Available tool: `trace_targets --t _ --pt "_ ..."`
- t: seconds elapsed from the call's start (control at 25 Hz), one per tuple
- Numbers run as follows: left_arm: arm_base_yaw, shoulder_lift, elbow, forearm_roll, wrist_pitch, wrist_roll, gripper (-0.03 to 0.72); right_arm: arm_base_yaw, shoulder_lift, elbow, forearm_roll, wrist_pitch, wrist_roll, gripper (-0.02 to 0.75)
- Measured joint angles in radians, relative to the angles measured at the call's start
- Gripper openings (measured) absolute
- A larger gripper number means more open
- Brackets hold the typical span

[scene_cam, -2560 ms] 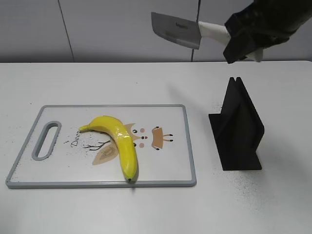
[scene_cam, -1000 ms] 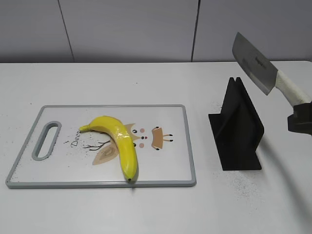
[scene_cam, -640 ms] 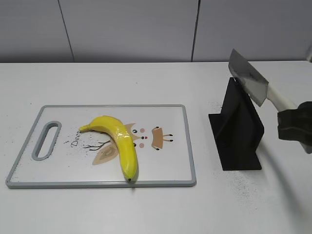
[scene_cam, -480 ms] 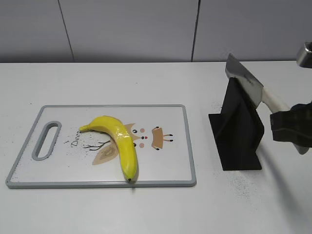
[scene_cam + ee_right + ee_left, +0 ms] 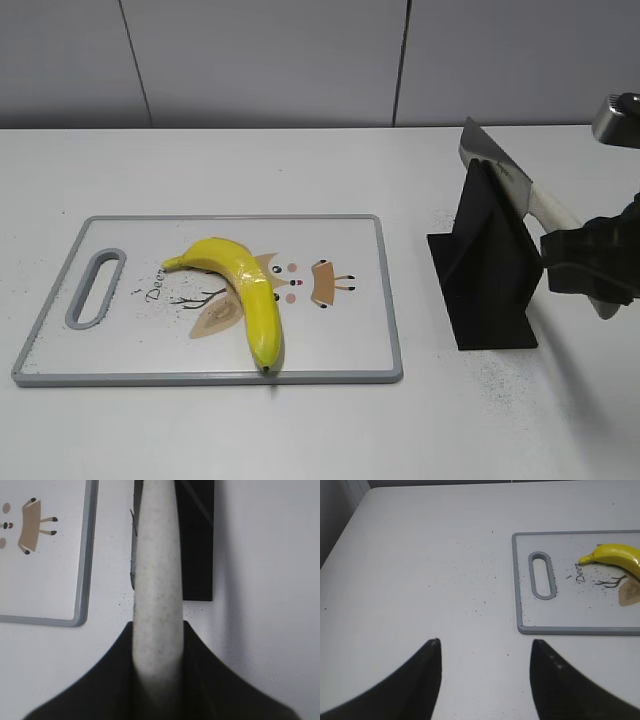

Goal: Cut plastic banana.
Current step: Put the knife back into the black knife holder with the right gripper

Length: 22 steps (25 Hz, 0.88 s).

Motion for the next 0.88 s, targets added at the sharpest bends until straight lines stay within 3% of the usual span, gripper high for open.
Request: trace_targets --t 0.08,0.12,0.24,0.32,0.6,0.88 --pt "0.0 0.0 0.0 0.0 0.0 0.0 0.527 0.0 0.0 0.0 0.0 0.003 0.0 0.217" --pt "0.0 0.0 0.0 0.0 0.0 0.0 0.527 0.0 0.0 0.0 0.0 0.005 0.0 0.278" --pt "0.0 0.0 0.0 0.0 0.0 0.0 0.527 0.0 0.0 0.0 0.011 0.01 -0.002 0.562" --pt "0.0 0.0 0.0 0.0 0.0 0.0 0.527 0.0 0.0 0.0 0.016 0.012 -0.004 0.632" --pt "0.0 0.0 0.0 0.0 0.0 0.0 0.525 0.0 -0.006 -0.044 0.019 0.032 -0.01 0.659" --pt "0.0 0.0 0.0 0.0 0.0 0.0 0.523 0.0 -0.087 -0.239 0.019 0.157 -0.158 0.647"
